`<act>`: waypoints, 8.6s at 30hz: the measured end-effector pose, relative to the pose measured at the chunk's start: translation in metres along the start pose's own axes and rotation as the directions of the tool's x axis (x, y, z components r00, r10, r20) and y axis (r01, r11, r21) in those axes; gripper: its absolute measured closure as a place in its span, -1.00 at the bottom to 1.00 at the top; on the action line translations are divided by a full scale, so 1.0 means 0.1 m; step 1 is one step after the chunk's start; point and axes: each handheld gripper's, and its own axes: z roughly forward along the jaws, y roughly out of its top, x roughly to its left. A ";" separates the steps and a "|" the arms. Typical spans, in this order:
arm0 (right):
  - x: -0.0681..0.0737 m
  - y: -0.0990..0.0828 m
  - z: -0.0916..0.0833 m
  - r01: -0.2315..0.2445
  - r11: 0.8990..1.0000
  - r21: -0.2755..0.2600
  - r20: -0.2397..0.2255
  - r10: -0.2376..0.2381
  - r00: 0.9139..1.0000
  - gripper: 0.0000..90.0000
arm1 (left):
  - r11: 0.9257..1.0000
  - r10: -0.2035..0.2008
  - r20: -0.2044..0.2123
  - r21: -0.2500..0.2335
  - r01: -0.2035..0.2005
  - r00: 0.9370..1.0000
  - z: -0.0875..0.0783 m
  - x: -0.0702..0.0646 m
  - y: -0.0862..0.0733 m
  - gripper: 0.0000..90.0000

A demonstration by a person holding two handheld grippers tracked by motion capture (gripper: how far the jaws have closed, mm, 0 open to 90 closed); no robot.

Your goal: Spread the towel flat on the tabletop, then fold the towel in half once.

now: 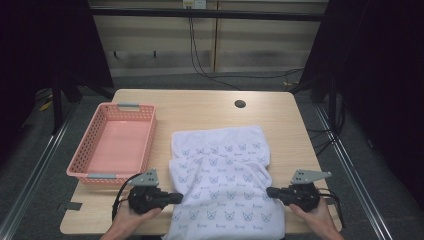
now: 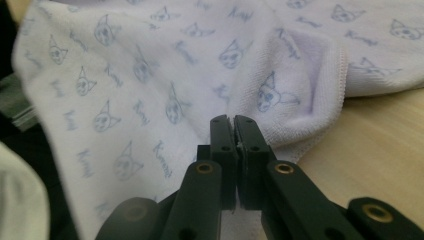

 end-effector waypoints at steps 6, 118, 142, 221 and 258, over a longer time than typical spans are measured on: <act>0.35 -0.20 -0.25 0.015 1.000 0.006 -0.066 -0.015 0.998 0.93 | 1.000 0.020 0.097 0.018 -0.022 0.995 -0.19 -0.40 -0.23 0.95; -0.51 0.09 0.09 -0.041 0.999 0.005 0.183 0.039 0.982 0.43 | 0.985 -0.070 -0.208 0.142 0.101 0.976 0.46 0.30 -0.02 0.60; -0.11 -0.30 0.00 -0.056 0.979 0.196 0.018 0.054 0.998 0.92 | 0.985 -0.054 -0.165 0.152 0.080 0.985 0.30 0.29 -0.15 0.70; -0.98 0.34 0.59 -0.067 0.994 0.084 0.214 0.048 0.976 0.21 | 0.988 -0.116 -0.213 0.071 0.134 0.970 0.65 0.60 0.27 0.54; -0.81 0.06 0.38 -0.076 0.992 0.101 0.107 0.065 0.992 0.96 | 0.990 -0.058 -0.286 0.106 0.092 0.956 0.75 0.75 0.30 0.86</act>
